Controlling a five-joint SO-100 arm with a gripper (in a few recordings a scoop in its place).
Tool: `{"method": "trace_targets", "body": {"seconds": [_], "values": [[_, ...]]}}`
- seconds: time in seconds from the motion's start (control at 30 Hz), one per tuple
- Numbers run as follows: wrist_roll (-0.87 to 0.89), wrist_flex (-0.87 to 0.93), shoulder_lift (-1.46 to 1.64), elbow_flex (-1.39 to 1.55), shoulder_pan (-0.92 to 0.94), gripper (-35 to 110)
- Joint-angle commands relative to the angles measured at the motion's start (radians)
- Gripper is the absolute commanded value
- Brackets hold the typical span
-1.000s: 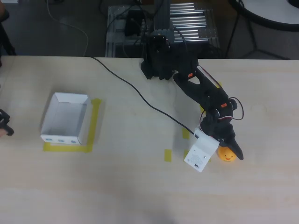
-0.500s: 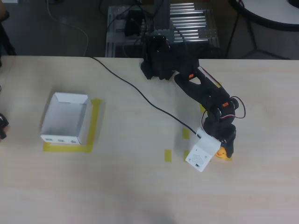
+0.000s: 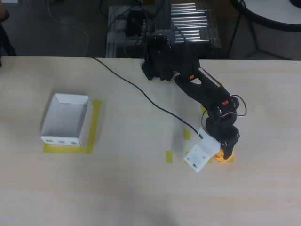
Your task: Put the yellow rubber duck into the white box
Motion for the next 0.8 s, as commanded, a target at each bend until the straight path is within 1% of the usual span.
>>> {"method": "trace_targets", "body": {"seconds": [0.0, 0.13, 0.23, 0.47, 0.57, 0.67, 0.77], "values": [[0.044, 0.051, 0.337, -0.163, 0.083, 0], [0.074, 0.072, 0.588, -0.143, 0.202, 0], [0.074, 0.080, 0.782, -0.115, 0.325, 0], [0.112, 0.083, 1.098, -0.006, 0.703, 0], [0.104, 0.057, 1.187, 0.138, 0.857, 0], [0.104, -0.118, 1.315, 0.469, 1.002, 0], [0.084, -0.379, 1.431, 0.870, 1.095, 0]]}}
